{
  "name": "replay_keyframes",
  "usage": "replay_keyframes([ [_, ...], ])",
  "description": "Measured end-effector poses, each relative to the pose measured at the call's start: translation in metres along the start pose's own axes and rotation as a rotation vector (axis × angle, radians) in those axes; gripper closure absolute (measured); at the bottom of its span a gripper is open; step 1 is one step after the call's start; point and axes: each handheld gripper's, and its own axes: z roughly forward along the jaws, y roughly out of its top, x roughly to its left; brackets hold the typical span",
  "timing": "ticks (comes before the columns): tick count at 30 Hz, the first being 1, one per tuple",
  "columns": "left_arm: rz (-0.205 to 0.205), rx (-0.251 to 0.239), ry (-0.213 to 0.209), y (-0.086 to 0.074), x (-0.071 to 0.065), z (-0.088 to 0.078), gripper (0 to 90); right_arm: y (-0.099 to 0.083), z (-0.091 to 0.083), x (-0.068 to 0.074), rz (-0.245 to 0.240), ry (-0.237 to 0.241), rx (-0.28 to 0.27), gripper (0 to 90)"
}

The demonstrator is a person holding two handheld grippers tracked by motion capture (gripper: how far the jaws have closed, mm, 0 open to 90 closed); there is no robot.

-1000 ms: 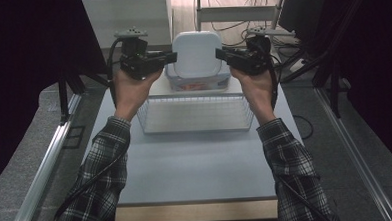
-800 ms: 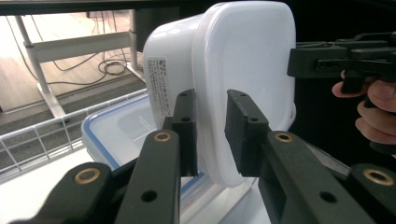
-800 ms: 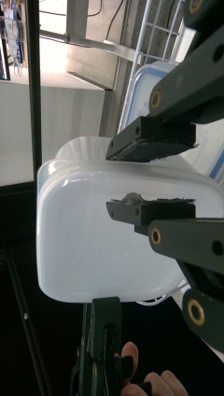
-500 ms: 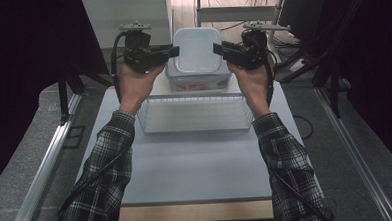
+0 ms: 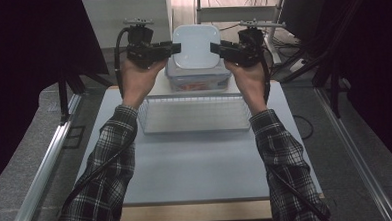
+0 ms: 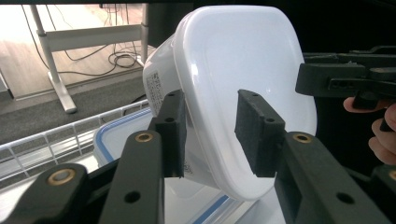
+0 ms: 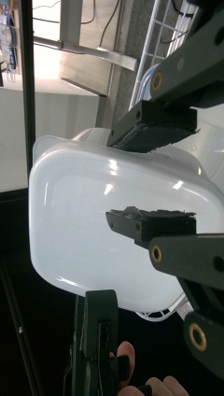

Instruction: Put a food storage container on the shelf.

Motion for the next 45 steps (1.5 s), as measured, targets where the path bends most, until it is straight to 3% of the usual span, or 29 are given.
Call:
replay_keyframes([
  [11,-0.014,0.009,0.001,0.002,0.005,0.010,54.8,0.002,0.006,-0.003,0.025,0.011,0.021,55.3],
  [14,-0.009,0.024,0.028,0.003,0.005,0.014,51.1,0.003,0.007,-0.005,0.028,0.010,0.028,53.7],
  [20,-0.038,0.023,0.011,0.002,0.008,0.022,48.5,0.004,0.013,-0.012,0.095,0.012,0.049,47.9],
  [22,-0.041,0.021,0.010,0.003,0.008,0.023,48.2,0.005,0.014,-0.013,0.098,-0.005,0.054,45.9],
  [26,-0.030,0.023,0.025,0.004,0.007,0.023,46.7,0.009,0.016,-0.011,0.070,-0.072,0.055,43.3],
  [32,-0.016,0.012,0.030,0.005,0.004,0.020,44.8,0.010,0.015,-0.007,0.020,-0.093,0.042,48.8],
  [36,0.003,0.001,0.007,0.007,0.000,0.012,42.8,0.010,0.007,-0.002,-0.022,-0.062,0.032,45.7],
  [40,0.052,-0.007,-0.014,0.004,-0.009,0.000,35.6,0.005,-0.005,0.005,-0.061,-0.015,0.037,35.2],
  [45,0.097,0.005,-0.033,-0.013,-0.018,-0.013,24.3,-0.012,-0.016,0.008,-0.081,0.036,0.036,23.2],
])
